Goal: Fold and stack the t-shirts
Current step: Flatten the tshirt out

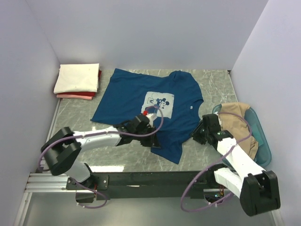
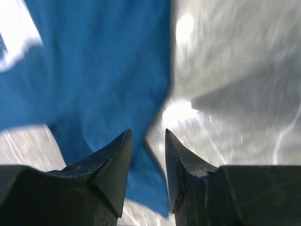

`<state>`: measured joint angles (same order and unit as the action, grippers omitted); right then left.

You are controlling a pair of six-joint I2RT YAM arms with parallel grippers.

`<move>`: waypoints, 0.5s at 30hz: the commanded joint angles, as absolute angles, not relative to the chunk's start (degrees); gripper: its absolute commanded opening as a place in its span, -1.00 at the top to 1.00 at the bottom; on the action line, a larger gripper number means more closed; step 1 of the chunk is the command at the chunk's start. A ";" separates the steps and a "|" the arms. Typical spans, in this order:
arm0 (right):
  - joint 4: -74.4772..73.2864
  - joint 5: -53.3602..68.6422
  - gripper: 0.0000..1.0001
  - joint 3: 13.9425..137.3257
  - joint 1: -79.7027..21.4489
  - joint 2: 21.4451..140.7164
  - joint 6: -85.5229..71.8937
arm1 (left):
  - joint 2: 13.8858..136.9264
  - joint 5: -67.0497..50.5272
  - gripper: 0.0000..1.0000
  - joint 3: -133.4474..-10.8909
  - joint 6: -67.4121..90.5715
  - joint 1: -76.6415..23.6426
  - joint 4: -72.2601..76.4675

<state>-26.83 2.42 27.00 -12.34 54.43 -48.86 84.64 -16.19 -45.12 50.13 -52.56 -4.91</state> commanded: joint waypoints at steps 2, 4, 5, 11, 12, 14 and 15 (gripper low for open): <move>-18.38 -1.59 0.18 32.43 -8.36 60.10 -49.04 | 91.03 -17.93 0.63 -52.54 48.52 -56.51 -0.44; -16.80 -0.79 0.19 33.66 -6.34 63.00 -48.78 | 93.24 -17.84 0.66 -53.78 48.95 -58.35 1.84; -15.57 -0.53 0.20 34.18 -5.89 64.06 -48.78 | 95.43 -18.19 0.68 -54.75 49.22 -58.79 2.63; -11.96 2.02 0.24 38.49 -1.94 72.84 -48.96 | 100.98 -18.11 0.73 -58.44 49.40 -63.19 6.06; -11.78 2.11 0.24 39.11 -1.67 73.91 -48.96 | 102.47 -17.58 0.74 -58.97 49.22 -64.41 6.06; -11.25 2.98 0.25 40.86 -0.79 77.16 -48.95 | 104.75 -15.56 0.74 -60.46 48.69 -65.47 5.10; -11.25 3.34 0.25 42.26 -0.53 78.21 -48.61 | 105.55 -14.69 0.77 -60.90 48.69 -66.26 4.58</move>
